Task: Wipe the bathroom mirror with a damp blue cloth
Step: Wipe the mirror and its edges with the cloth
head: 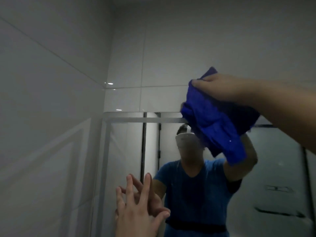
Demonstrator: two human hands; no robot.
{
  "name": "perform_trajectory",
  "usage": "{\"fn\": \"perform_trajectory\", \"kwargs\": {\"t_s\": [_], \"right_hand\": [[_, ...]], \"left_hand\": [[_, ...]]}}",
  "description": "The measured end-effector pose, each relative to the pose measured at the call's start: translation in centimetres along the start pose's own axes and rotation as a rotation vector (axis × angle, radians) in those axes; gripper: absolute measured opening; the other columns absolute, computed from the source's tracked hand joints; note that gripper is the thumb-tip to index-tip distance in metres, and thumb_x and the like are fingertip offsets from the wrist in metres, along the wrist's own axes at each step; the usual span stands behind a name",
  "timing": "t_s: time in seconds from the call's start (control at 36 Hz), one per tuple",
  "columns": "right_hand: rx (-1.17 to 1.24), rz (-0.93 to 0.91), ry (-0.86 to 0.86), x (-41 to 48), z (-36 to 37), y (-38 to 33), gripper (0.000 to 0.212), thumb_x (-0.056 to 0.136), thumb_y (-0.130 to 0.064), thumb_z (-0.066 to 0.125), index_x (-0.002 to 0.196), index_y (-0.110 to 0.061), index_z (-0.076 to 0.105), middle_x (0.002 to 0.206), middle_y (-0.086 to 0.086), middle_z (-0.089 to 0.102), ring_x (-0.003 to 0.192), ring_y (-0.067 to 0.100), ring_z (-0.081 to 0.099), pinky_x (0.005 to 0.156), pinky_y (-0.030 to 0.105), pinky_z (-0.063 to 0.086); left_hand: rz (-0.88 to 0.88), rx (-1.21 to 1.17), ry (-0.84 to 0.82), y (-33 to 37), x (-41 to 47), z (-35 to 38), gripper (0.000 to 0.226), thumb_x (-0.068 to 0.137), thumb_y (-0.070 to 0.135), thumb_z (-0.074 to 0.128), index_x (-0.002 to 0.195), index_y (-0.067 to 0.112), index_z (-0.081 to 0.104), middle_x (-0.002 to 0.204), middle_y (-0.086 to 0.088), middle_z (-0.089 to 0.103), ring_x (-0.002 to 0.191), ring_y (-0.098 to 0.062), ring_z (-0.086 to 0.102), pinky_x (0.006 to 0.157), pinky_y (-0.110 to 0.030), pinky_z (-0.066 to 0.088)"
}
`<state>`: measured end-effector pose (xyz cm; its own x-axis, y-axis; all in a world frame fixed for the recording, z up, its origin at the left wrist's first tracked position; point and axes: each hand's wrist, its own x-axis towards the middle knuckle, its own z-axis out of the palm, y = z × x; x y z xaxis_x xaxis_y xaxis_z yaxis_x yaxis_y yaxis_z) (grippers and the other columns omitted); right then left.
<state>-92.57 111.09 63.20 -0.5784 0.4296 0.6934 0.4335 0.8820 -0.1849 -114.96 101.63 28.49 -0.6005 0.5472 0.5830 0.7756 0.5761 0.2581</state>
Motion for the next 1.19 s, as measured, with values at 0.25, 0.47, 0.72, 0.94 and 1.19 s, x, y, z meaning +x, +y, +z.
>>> {"fn": "perform_trajectory", "kwargs": {"t_s": [0.25, 0.47, 0.72, 0.94, 1.19], "right_hand": [[-0.355, -0.029, 0.059, 1.1, 0.8, -1.5, 0.048, 0.092, -0.066, 0.065, 0.09, -0.018, 0.067, 0.091, 0.007, 0.075, 0.081, 0.026, 0.065, 0.078, 0.038, 0.051], [-0.128, -0.031, 0.656, 0.2, 6.5, 0.5, 0.041, 0.1, -0.055, 0.061, 0.105, -0.016, 0.051, 0.095, 0.002, 0.054, 0.093, 0.033, 0.056, 0.08, 0.046, 0.048], [-0.534, -0.287, 0.549, -5.9, 15.7, 3.1, 0.083, 0.095, -0.059, 0.047, 0.16, -0.007, 0.041, 0.172, 0.012, 0.03, 0.161, 0.033, 0.024, 0.131, 0.058, 0.015], [-0.538, -0.186, 0.56, -1.4, 17.3, -3.2, 0.08, 0.103, -0.061, 0.033, 0.163, -0.009, 0.033, 0.172, 0.015, 0.028, 0.16, 0.033, 0.025, 0.132, 0.05, 0.015], [-0.365, -0.434, 0.491, -0.9, 21.4, -7.8, 0.078, 0.1, -0.058, 0.044, 0.165, -0.015, 0.035, 0.172, 0.005, 0.031, 0.159, 0.031, 0.025, 0.132, 0.052, 0.018]], "left_hand": [[0.016, -0.086, 0.041, -0.6, 0.8, 1.1, 0.129, 0.032, 0.114, -0.007, 0.142, 0.06, -0.046, 0.149, 0.002, -0.064, 0.154, -0.045, -0.033, 0.129, -0.061, 0.014], [0.12, -0.208, 0.159, -1.0, 0.5, 2.6, 0.126, 0.07, 0.088, 0.07, 0.169, 0.032, 0.013, 0.178, -0.005, 0.001, 0.164, -0.033, 0.004, 0.123, -0.064, 0.031], [0.042, -0.221, -0.299, -0.5, 2.4, -1.4, 0.121, 0.076, 0.101, 0.033, 0.132, 0.047, -0.06, 0.15, -0.01, -0.063, 0.138, -0.051, -0.049, 0.125, -0.075, 0.001], [0.101, -0.058, 0.256, -0.8, 1.7, 0.0, 0.112, 0.065, 0.093, 0.032, 0.16, 0.035, 0.028, 0.166, -0.018, 0.036, 0.113, -0.068, 0.061, 0.065, -0.077, 0.056], [0.257, 0.231, 0.651, -2.8, 3.9, 3.4, 0.112, 0.093, 0.084, 0.0, 0.167, 0.001, 0.013, 0.172, -0.031, -0.006, 0.161, -0.045, -0.01, 0.116, -0.054, 0.015]]}}
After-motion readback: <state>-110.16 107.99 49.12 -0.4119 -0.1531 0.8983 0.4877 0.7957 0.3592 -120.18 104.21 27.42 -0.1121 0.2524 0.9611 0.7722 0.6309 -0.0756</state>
